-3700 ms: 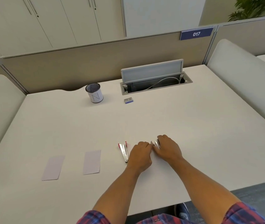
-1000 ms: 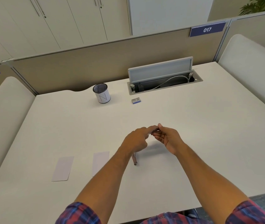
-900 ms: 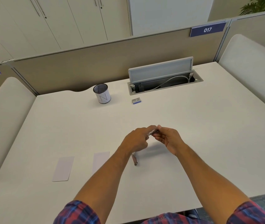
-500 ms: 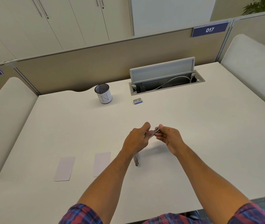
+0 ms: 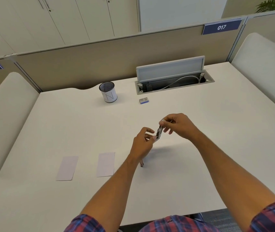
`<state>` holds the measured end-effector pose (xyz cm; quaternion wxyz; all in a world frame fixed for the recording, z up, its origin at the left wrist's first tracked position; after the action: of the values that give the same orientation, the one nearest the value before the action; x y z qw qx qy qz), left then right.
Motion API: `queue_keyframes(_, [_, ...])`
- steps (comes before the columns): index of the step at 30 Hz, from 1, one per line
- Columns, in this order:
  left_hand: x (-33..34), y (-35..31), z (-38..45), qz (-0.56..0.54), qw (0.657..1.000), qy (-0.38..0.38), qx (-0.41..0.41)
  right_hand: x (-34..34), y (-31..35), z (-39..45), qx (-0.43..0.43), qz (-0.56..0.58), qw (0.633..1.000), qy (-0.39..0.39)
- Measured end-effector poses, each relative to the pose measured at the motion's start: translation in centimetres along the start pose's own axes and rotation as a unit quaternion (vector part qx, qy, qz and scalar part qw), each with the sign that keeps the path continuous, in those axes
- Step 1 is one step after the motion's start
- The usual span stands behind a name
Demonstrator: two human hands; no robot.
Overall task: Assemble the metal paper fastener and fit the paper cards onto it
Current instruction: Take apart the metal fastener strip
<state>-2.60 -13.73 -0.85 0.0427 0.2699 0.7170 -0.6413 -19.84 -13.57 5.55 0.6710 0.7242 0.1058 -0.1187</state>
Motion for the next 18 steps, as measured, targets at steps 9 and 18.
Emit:
queue_keyframes(9, [0.2, 0.1, 0.0, -0.007, 0.999, 0.031, -0.032, -0.4, -1.2, -0.5, 0.016, 0.049, 0.999, -0.003])
queue_keyframes(18, [2.1, -0.2, 0.6, 0.044, 0.991, 0.122, -0.017, -1.5, -8.5, -3.5, 0.104, 0.199, 0.974, 0.043])
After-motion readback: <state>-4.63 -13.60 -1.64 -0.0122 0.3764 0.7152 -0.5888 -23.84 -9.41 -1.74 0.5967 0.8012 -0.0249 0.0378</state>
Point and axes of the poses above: each hand's wrist, its own z-axis towards the middle knuckle, its own x-axis out of the palm, y = z × x, the point moved 10 cm from there along z, towards the middle knuckle, and after that the axes turned 6 degrees about z, right-handed, at the moved point
